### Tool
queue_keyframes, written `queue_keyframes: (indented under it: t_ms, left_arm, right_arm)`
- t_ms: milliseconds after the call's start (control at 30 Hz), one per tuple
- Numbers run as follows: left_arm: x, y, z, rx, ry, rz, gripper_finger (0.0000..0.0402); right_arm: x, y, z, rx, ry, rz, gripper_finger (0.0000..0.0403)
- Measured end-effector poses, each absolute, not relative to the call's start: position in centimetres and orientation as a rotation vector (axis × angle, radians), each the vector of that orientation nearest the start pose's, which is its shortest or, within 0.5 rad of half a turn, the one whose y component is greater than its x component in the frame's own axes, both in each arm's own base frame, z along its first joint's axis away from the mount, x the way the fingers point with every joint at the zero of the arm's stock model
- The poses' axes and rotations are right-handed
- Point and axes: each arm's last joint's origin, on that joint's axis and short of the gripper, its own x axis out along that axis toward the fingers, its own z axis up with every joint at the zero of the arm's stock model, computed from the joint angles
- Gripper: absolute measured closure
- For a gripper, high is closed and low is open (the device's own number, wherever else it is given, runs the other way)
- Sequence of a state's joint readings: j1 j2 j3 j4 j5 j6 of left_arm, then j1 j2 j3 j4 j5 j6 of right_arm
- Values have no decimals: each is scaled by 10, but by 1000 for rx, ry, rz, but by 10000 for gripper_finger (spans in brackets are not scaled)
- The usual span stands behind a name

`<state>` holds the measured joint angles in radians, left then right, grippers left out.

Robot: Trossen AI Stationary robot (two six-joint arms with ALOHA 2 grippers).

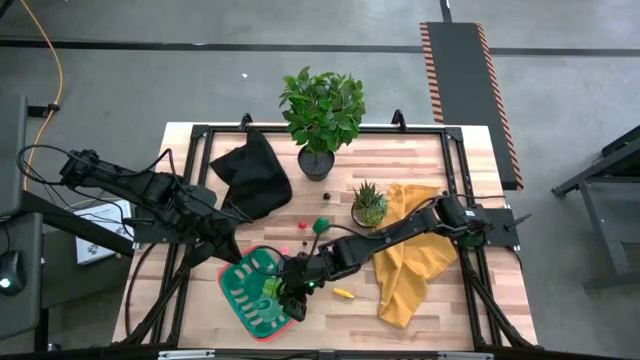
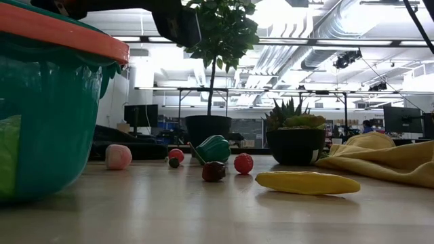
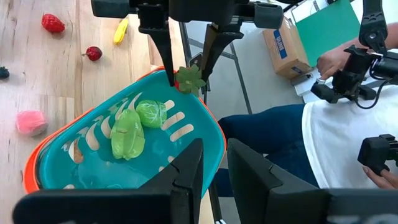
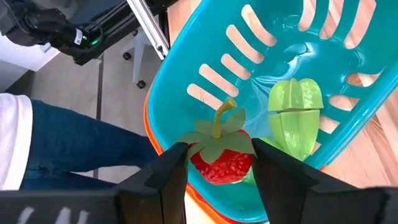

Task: Pick and placing Produce into tupperware
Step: Put the red strawberry into the blue basket, then put the green bell pepper into the blue basket

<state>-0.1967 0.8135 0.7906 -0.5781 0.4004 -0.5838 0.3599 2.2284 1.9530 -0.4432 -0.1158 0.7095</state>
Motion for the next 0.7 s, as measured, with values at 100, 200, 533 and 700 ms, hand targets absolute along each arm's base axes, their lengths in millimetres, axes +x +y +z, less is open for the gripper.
queue_keyframes:
  t_ms: [100,200,533,700]
  left_arm:
    - [157,-43,296,-611,760,-386,339]
    - [157,-43,296,-611,760,-386,339]
    - [157,-43,296,-611,760,-386,339]
    - [158,-43,296,-610,759,-386,339]
  right_arm:
    - [472,181,240,585,848,177,232]
    - [472,181,240,586,849,177,223]
    - [474,182,242,594,823,186,215]
    - [469,178,264,585,745,160,215]
